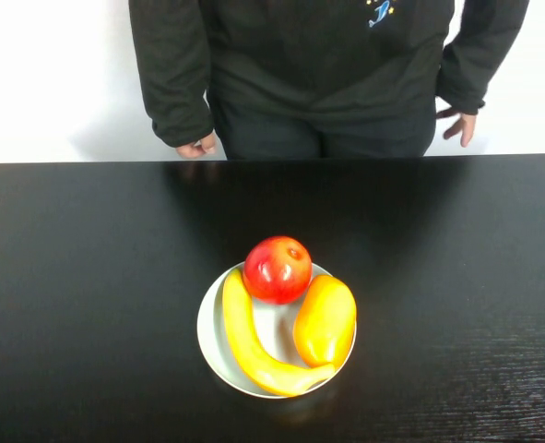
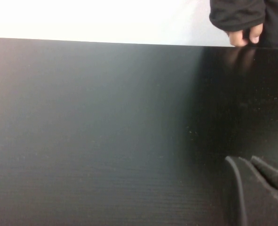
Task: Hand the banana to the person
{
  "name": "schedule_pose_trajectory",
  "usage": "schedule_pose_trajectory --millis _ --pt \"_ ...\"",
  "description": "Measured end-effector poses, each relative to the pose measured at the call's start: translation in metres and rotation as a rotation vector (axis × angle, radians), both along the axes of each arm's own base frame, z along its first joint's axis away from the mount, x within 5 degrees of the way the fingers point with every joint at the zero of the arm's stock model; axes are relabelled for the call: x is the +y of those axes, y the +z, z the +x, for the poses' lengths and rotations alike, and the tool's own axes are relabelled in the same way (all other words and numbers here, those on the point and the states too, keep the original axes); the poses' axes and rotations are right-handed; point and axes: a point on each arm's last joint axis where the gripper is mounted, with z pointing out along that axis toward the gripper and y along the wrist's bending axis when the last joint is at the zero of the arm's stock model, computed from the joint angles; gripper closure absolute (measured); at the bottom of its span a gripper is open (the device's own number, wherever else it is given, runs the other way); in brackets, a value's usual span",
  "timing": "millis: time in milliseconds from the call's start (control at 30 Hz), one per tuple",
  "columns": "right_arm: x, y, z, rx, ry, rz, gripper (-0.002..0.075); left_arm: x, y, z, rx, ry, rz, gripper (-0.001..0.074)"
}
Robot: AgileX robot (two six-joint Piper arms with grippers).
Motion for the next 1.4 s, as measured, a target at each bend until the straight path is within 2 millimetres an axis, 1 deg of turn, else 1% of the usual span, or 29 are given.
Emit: schedule_pose_trajectory --millis 333,500,567,700,733,800,933,1000,1067,1133,1200,1233,1300,1400 --pt "0.0 0.0 0.0 0.0 0.0 0.0 0.0733 0.0 0.0 0.0 -0.002 0.0 0.0 0.0739" --pt "0.0 0.0 0.0 0.0 0.0 0.0 0.0733 0.0 0.005 0.001 -0.058 -0.004 -0.003 0.0739" --pt "0.0 0.0 0.0 0.0 0.0 0.0 0.0733 -0.002 0.008 0.002 -0.094 0.003 -0.095 0.0739" --pt "0.0 0.0 0.0 0.0 0.0 0.0 0.0733 -0.005 0.015 0.003 -0.149 0.037 -0.442 0.0739" --pt "0.0 0.0 0.0 0.0 0.0 0.0 0.0733 -0.005 0.017 0.003 -0.16 0.042 -0.494 0.0739" --pt "0.0 0.0 0.0 0.0 0.0 0.0 0.0733 -0.005 0.02 0.003 -0.193 0.045 -0.563 0.0739" --pt "0.0 0.0 0.0 0.0 0.0 0.0 0.0733 -0.004 0.024 0.004 -0.237 0.043 -0.591 0.0739" --pt "0.0 0.0 0.0 0.0 0.0 0.0 0.0733 -0.005 0.023 0.003 -0.194 0.041 -0.598 0.0739" --pt "0.0 0.0 0.0 0.0 0.0 0.0 0.0733 -0.008 0.031 0.002 -0.115 0.024 -0.594 0.0739" --pt "0.0 0.0 0.0 0.0 0.0 0.0 0.0733 -0.011 0.047 0.002 -0.042 -0.008 -0.563 0.0739" --pt "0.0 0.0 0.0 0.0 0.0 0.0 0.0733 -0.015 0.07 0.004 0.05 -0.067 -0.475 0.0739" --pt "0.0 0.0 0.0 0.0 0.0 0.0 0.0733 -0.018 0.078 0.006 0.115 -0.092 -0.423 0.0739" --pt "0.0 0.0 0.0 0.0 0.0 0.0 0.0733 -0.024 0.097 0.014 0.251 -0.154 -0.317 0.0739" --pt "0.0 0.0 0.0 0.0 0.0 0.0 0.0733 -0.033 0.115 0.033 0.45 -0.213 -0.2 0.0739"
